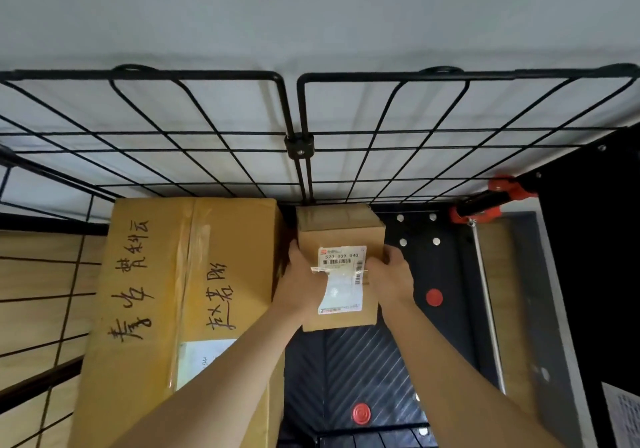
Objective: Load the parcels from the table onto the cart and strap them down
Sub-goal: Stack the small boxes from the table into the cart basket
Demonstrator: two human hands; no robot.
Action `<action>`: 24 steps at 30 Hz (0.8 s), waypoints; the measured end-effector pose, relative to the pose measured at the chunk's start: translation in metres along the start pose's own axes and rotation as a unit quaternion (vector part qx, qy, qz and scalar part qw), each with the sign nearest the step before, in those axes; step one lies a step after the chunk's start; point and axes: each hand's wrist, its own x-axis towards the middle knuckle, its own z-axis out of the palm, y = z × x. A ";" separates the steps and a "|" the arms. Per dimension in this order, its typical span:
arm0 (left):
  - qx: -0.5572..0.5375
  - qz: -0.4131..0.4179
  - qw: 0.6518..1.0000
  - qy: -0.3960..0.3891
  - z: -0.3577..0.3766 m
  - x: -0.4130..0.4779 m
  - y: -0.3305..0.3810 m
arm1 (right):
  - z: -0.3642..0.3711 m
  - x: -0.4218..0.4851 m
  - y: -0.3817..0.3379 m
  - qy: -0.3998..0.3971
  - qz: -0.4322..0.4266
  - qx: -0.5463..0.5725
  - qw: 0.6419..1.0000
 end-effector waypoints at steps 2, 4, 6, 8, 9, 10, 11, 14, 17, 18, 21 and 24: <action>0.012 -0.003 1.000 0.008 0.003 0.002 -0.005 | -0.003 0.000 0.004 -0.009 -0.013 -0.015 1.000; 0.016 -0.023 1.000 0.006 0.005 0.003 -0.007 | -0.005 -0.002 0.009 -0.011 -0.026 -0.041 0.999; -0.002 -0.031 0.999 0.013 0.006 0.003 -0.007 | -0.002 -0.003 0.011 -0.013 -0.037 -0.052 0.998; -0.027 -0.019 0.999 0.024 0.006 0.004 -0.003 | 0.004 0.002 0.013 -0.034 -0.048 -0.032 0.998; -0.041 -0.010 0.999 0.024 0.006 0.006 -0.003 | 0.008 0.005 0.012 -0.048 -0.050 -0.011 0.998; -0.053 -0.005 0.998 0.021 0.006 0.007 -0.002 | 0.011 0.009 0.012 -0.056 -0.048 0.011 0.997; -0.063 -0.004 0.998 0.014 0.005 0.009 -0.003 | 0.013 0.012 0.013 -0.059 -0.040 0.020 0.997; -0.055 0.000 0.998 -0.014 0.005 0.012 -0.009 | 0.010 0.014 0.019 -0.061 0.004 -0.053 0.997; -0.049 -0.015 0.998 -0.028 0.008 0.017 -0.017 | 0.007 0.006 0.036 -0.099 0.091 -0.102 0.986; -0.047 -0.014 0.998 -0.032 0.010 0.018 -0.018 | 0.008 0.003 0.040 -0.122 0.121 -0.085 0.981; -0.033 -0.020 0.999 -0.027 0.014 0.026 -0.022 | 0.017 0.002 0.044 -0.145 0.133 -0.015 0.980; 0.017 -0.039 0.999 -0.012 0.015 0.024 -0.015 | 0.023 0.005 0.041 -0.136 0.123 -0.024 0.983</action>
